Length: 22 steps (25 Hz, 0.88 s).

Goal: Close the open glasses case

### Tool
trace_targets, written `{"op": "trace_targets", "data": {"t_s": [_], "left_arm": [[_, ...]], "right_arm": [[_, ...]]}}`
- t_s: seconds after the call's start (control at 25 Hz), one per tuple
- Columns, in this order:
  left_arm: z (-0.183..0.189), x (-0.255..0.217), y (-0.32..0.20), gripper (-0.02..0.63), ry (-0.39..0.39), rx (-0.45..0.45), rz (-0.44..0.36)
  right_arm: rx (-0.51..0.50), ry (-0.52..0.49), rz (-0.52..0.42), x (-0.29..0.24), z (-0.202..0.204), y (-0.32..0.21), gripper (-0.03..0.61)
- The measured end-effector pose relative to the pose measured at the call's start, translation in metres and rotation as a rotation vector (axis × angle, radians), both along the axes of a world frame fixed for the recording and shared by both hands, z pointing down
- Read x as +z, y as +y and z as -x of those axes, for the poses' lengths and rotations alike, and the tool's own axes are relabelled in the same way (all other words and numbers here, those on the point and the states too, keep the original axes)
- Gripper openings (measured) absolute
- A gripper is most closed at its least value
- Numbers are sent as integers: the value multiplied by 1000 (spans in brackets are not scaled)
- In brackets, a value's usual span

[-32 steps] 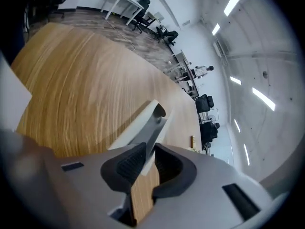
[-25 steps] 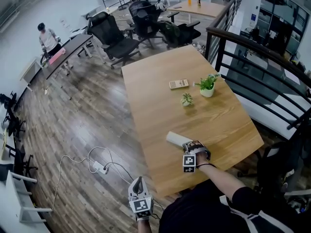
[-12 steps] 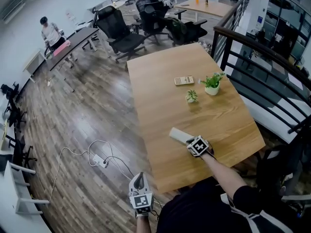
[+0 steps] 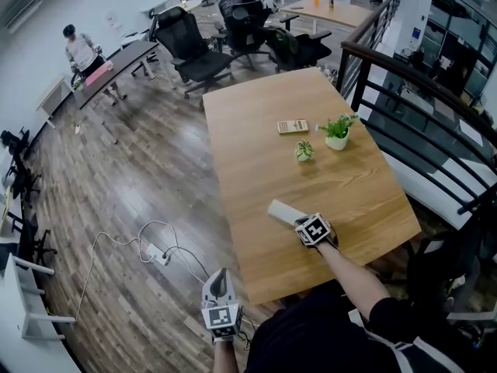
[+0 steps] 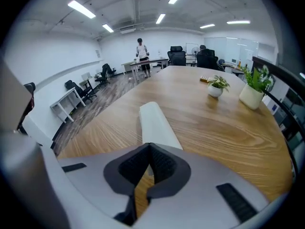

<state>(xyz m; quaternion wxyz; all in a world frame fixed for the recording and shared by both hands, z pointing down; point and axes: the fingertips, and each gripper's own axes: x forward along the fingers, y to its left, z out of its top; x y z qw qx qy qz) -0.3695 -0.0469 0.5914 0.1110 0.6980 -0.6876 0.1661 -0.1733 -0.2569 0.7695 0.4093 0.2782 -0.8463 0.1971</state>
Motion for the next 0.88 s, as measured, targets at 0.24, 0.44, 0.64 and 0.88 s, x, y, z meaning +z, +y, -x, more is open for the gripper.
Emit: {"op": "trace_targets", "data": {"t_s": [0.24,0.44,0.64,0.88], "left_arm": [[-2,1,1,-2,5,1,-1],[1,0,-1,-2,-2,-17,-7],[1,-21,-17,-2,-15,5,-63],[-3,-54,-36,0,-71,2,-127]], "right_arm": [[1,-72,-77,-31,-3,-2,14],[34,-243,-195,-108,-4,-13,14],[23,-465,-501,-240,-21,-13,14],[39,-609,-809,-350,-68,0,14]]}}
